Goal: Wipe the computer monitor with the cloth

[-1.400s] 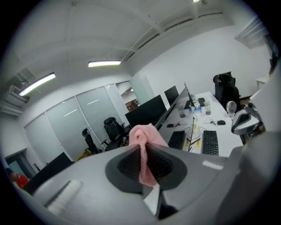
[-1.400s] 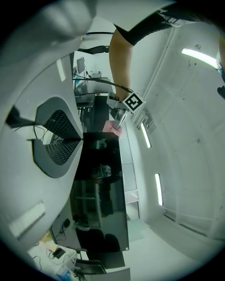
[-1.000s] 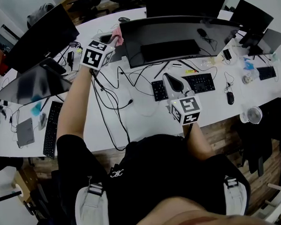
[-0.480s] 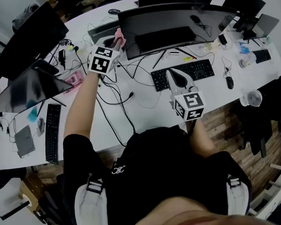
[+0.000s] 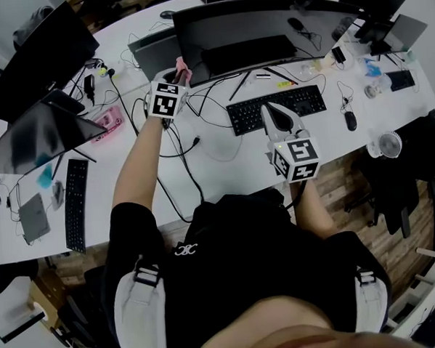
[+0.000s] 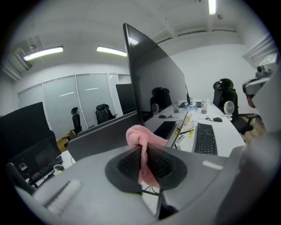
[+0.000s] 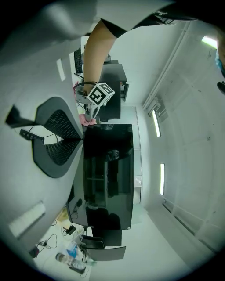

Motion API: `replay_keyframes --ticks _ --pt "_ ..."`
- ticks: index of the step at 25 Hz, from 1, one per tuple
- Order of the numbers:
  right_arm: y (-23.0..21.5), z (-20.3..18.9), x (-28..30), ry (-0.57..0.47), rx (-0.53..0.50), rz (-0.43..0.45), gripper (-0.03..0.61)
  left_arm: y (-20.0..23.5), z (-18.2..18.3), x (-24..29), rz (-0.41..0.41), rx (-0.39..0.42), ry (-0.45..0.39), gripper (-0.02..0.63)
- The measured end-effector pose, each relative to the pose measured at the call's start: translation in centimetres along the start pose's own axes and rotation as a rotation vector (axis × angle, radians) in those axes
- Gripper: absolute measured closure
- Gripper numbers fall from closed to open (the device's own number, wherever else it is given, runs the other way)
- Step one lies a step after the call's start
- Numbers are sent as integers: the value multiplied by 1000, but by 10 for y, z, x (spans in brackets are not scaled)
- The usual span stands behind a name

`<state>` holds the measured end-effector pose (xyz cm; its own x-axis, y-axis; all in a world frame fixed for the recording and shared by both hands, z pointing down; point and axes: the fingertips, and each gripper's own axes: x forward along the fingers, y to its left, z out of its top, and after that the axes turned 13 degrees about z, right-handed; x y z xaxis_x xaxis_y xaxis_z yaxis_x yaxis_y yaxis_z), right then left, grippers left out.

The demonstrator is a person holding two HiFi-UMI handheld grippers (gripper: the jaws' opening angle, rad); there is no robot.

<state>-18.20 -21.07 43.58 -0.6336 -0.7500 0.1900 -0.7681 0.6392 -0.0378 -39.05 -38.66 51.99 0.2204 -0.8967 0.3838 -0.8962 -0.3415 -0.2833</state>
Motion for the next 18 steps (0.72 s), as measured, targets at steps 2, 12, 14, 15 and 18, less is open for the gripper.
replay_keyframes --ticks 2,12,14,15,18 --pt "-6 -5 -5 17 3 -1 577 -6 -14 6 16 -18 27 548" --pt "-27 -11 -14 24 0 53 577 -26 -76 38 57 4 212 548" --pt "-30 -11 -14 17 -2 68 577 -30 -85 42 60 -38 248 548" --pt "-33 -10 -15 12 2 70 577 -30 -90 44 68 -62 262 548" --pt "-43 -12 -17 -2 27 58 577 -27 -102 47 120 -78 289 548"
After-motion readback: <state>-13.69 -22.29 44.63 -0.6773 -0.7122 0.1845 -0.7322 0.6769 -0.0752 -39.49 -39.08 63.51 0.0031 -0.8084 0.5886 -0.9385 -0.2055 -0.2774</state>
